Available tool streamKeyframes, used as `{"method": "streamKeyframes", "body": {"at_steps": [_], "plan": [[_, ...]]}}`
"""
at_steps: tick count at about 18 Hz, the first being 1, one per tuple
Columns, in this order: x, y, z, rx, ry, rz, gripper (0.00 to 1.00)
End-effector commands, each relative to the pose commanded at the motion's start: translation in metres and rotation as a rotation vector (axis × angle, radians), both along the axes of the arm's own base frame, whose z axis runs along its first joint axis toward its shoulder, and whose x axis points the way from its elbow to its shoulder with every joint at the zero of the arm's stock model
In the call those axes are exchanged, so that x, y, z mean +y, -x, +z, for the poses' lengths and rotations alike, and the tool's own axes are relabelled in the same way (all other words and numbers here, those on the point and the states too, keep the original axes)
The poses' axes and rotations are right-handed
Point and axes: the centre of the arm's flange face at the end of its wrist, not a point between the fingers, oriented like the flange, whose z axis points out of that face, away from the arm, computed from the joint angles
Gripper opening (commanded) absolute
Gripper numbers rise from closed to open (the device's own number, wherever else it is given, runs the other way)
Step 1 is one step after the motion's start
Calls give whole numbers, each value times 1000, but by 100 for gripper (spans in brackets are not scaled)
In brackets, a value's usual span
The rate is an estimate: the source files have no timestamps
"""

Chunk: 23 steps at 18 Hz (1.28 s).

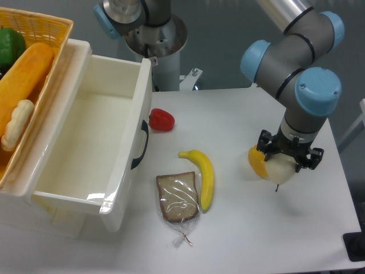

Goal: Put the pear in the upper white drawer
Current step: 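Lift the held pale pear up off the yellow pepper area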

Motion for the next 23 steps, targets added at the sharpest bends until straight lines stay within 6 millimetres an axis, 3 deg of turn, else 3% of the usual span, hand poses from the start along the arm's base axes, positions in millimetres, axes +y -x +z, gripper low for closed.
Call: {"method": "streamKeyframes", "body": {"at_steps": [4,13,16,23], "plan": [[-2,-2,8,10,-3,2,10],[-15,-37,70,-23,-13,11,9],[-9,-63,90,-54,-41,25,6],[15,-148,146,-132,-104,29,5]]}}
